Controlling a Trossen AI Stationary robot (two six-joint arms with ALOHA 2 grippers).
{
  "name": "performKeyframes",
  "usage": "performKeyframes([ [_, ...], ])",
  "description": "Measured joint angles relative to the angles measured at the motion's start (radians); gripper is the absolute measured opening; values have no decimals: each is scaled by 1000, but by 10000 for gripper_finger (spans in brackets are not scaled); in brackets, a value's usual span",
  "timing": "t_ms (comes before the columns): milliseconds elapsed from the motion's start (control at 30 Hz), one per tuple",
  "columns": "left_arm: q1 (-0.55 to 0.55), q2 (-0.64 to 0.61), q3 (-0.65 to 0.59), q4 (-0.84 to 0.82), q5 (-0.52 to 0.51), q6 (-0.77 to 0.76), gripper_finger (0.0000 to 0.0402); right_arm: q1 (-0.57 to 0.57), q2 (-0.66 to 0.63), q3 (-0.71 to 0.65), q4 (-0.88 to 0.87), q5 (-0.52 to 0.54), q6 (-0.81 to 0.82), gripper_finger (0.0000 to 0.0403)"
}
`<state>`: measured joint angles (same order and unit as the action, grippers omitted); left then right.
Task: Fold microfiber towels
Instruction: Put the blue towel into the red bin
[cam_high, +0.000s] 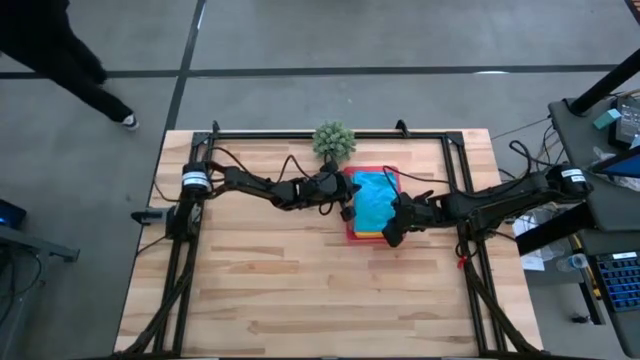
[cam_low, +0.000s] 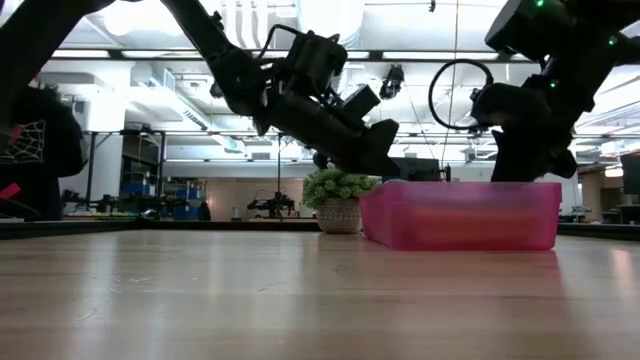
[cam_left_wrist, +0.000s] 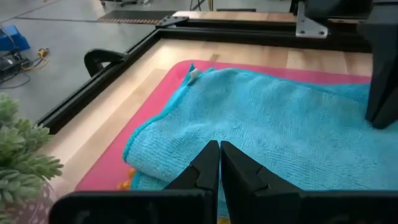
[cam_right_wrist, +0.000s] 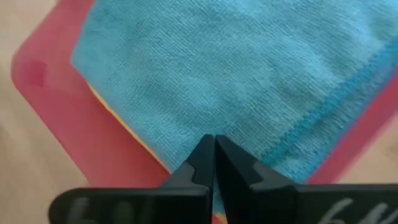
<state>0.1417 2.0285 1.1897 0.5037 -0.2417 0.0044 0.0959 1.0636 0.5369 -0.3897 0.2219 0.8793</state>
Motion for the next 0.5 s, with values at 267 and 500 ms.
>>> performKeyframes([
  [267,-1,-12,0,1,0,0,1,0,-18,153,-241,-5,36,9],
  [500,-15,-95,-15,-55,-1,33,1,0,13,228,-385,-13,117,9],
])
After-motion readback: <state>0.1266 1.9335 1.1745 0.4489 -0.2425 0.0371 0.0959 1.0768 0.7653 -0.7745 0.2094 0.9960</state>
